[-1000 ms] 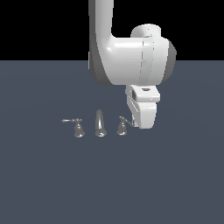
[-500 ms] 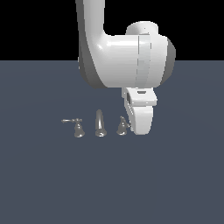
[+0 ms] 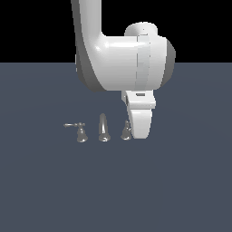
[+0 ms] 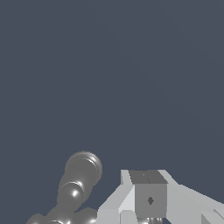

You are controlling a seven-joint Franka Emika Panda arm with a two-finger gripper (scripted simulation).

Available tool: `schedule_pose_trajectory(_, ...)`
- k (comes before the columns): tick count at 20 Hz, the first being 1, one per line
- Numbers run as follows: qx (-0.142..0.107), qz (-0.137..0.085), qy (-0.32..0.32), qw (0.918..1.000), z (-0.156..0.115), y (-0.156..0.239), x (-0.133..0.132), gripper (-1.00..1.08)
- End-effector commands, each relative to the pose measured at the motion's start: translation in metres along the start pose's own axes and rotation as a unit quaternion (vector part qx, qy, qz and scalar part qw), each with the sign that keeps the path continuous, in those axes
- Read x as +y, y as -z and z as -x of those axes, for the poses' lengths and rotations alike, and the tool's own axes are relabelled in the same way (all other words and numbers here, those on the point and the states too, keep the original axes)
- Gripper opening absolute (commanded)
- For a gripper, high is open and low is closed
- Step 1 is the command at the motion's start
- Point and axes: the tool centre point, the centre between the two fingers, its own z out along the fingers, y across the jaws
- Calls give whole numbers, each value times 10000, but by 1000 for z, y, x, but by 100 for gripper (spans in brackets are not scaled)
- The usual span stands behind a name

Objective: Turn on the faucet by rotating a designated handle.

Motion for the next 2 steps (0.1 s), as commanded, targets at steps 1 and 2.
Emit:
schedule_pose_trajectory(1, -68, -37, 400, 9992, 56, 1, -8, -100)
schedule_pose_trajectory(2, -68, -37, 400, 9992, 56, 1, -8, -100)
